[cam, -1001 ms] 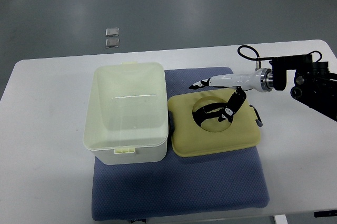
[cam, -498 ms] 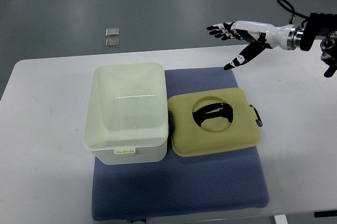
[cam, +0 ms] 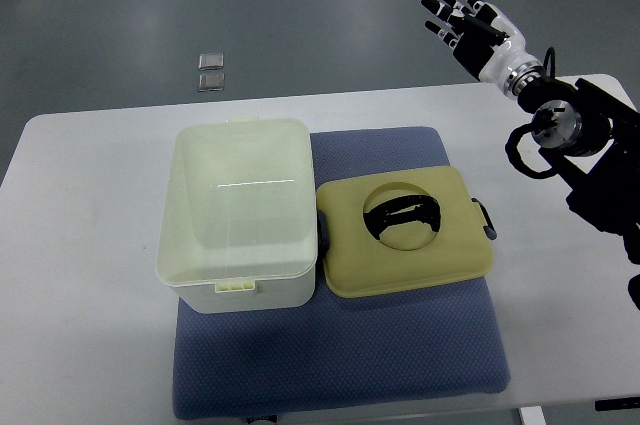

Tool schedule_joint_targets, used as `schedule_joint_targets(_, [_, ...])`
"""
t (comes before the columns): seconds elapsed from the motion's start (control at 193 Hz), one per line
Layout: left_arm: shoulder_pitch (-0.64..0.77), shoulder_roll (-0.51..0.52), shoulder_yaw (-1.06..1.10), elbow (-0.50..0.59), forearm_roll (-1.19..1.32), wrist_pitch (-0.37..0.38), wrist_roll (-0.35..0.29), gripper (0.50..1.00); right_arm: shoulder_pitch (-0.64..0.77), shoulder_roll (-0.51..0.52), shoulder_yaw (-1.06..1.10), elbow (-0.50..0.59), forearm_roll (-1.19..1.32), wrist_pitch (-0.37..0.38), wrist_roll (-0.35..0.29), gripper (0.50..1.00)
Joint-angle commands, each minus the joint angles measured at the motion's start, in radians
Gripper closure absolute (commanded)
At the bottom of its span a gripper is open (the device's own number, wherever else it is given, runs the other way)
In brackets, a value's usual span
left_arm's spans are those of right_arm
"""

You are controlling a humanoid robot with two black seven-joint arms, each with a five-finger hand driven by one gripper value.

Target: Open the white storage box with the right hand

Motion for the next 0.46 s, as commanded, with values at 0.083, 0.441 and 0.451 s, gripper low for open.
schedule_joint_targets(0.083, [0.000,0.000,0.001,-0.001,0.000,-0.001,0.001,0.500,-0.086,0.025,0.073,-0.020,0.074,0.005,0.032,0.546])
schedule_joint_targets(0.441, [0.000,0.000,0.001,-0.001,0.001,-0.001,0.001,0.500,-0.135,0.025,0.132,-0.021,0.069,0.126,0.035,0.546])
schedule_joint_targets(0.451, [0.000,0.000,0.001,-0.003,0.001,-0.001,0.001,0.500,-0.135,0.025,0.132,-0.021,0.071,0.128,0.035,0.546])
